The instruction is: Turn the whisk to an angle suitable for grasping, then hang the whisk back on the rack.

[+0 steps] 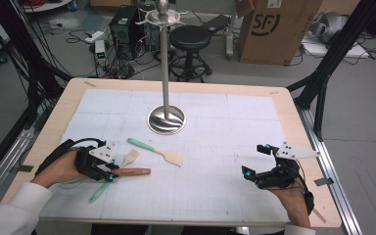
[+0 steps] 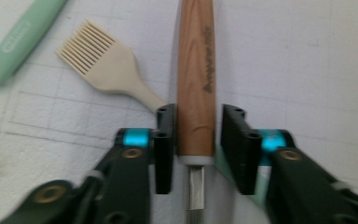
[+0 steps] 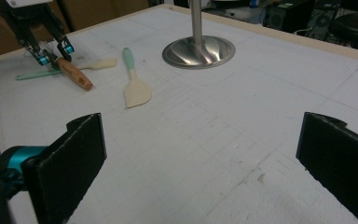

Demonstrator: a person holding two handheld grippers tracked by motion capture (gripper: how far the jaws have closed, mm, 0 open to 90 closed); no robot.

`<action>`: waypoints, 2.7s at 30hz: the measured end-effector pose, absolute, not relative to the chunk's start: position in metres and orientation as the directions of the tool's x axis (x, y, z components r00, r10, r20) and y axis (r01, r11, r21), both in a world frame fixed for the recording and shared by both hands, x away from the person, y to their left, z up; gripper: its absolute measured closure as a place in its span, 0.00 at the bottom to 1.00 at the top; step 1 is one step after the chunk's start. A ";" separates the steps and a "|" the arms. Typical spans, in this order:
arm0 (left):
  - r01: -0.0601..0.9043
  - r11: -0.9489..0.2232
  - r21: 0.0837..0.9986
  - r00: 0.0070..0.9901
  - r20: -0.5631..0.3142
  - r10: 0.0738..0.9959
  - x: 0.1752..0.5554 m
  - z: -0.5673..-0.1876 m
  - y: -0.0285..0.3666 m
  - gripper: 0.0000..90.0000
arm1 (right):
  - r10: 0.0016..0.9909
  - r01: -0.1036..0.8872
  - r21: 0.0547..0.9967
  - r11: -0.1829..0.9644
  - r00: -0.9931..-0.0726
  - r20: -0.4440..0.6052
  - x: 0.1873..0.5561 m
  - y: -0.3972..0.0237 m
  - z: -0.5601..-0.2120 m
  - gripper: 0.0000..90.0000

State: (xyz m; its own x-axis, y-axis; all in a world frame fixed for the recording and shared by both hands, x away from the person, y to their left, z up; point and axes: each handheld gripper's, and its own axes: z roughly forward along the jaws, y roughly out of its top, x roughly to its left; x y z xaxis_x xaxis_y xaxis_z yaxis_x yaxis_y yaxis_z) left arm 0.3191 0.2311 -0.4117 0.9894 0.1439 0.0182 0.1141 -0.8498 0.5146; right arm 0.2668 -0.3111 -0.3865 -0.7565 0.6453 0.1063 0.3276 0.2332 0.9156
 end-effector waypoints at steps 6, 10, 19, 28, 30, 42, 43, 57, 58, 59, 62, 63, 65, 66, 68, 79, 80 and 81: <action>0.116 -0.823 0.556 0.982 0.059 0.179 0.316 -0.403 0.237 0.35 | 0.640 0.324 0.915 0.240 -0.762 0.102 0.268 -0.309 -0.386 0.00; 0.124 -0.793 0.596 0.976 0.073 0.207 0.314 -0.394 0.241 0.17 | 0.642 0.318 0.918 0.237 -0.760 0.098 0.267 -0.310 -0.384 0.00; 0.110 -0.746 0.657 0.964 0.114 0.242 0.312 -0.366 0.246 0.02 | 0.640 0.316 0.919 0.236 -0.762 0.098 0.267 -0.310 -0.383 0.00; 0.069 -0.735 0.675 0.962 0.149 0.228 0.313 -0.336 0.242 0.02 | 0.640 0.318 0.918 0.239 -0.762 0.097 0.268 -0.309 -0.383 0.00; 0.065 -0.739 0.671 0.962 0.153 0.224 0.314 -0.332 0.239 0.02 | 0.638 0.317 0.918 0.238 -0.764 0.099 0.269 -0.309 -0.383 0.00; 0.044 -0.790 0.612 0.978 0.135 0.159 0.324 -0.334 0.218 0.02 | 0.633 0.318 0.913 0.256 -0.769 0.090 0.272 -0.304 -0.382 0.00; 0.048 -0.792 0.609 0.979 0.127 0.157 0.324 -0.336 0.216 0.02 | 0.632 0.317 0.913 0.257 -0.769 0.089 0.272 -0.304 -0.382 0.00; 0.055 -0.849 0.526 0.992 0.070 0.107 0.332 -0.368 0.198 0.02 | 0.632 0.317 0.913 0.256 -0.770 0.090 0.272 -0.305 -0.382 0.00; 0.055 -0.849 0.526 0.992 0.070 0.107 0.332 -0.368 0.198 0.02 | 0.632 0.316 0.914 0.256 -0.770 0.089 0.272 -0.305 -0.382 0.00; 0.058 -0.853 0.519 0.993 0.061 0.105 0.332 -0.370 0.198 0.02 | 0.632 0.316 0.914 0.256 -0.770 0.089 0.272 -0.305 -0.382 0.00; 0.057 -0.874 0.483 0.995 0.046 0.091 0.331 -0.379 0.194 0.02 | 0.631 0.315 0.914 0.256 -0.770 0.088 0.272 -0.305 -0.383 0.00; 0.045 -0.884 0.465 0.996 0.051 0.078 0.331 -0.381 0.193 0.02 | 0.631 0.314 0.914 0.256 -0.771 0.088 0.272 -0.304 -0.383 0.00; 0.052 -0.884 0.464 0.996 0.046 0.083 0.330 -0.383 0.191 0.02 | 0.632 0.315 0.914 0.256 -0.770 0.088 0.272 -0.305 -0.383 0.00; 0.045 -0.891 0.452 0.996 0.044 0.072 0.331 -0.383 0.190 0.02 | 0.631 0.315 0.914 0.256 -0.770 0.088 0.272 -0.305 -0.383 0.00; 0.044 -0.896 0.441 0.997 0.040 0.069 0.329 -0.387 0.187 0.02 | 0.630 0.313 0.914 0.257 -0.771 0.087 0.272 -0.305 -0.382 0.00; 0.038 -0.935 0.353 0.999 0.011 0.045 0.328 -0.398 0.182 0.11 | 0.636 0.313 0.917 0.248 -0.766 0.090 0.271 -0.307 -0.382 0.00; 0.038 -0.939 0.342 0.999 0.013 0.045 0.328 -0.399 0.182 0.12 | 0.635 0.312 0.917 0.249 -0.768 0.088 0.271 -0.307 -0.382 0.00; 0.033 -0.942 0.333 0.999 0.014 0.040 0.329 -0.398 0.182 0.14 | 0.635 0.312 0.917 0.249 -0.767 0.088 0.271 -0.307 -0.382 0.00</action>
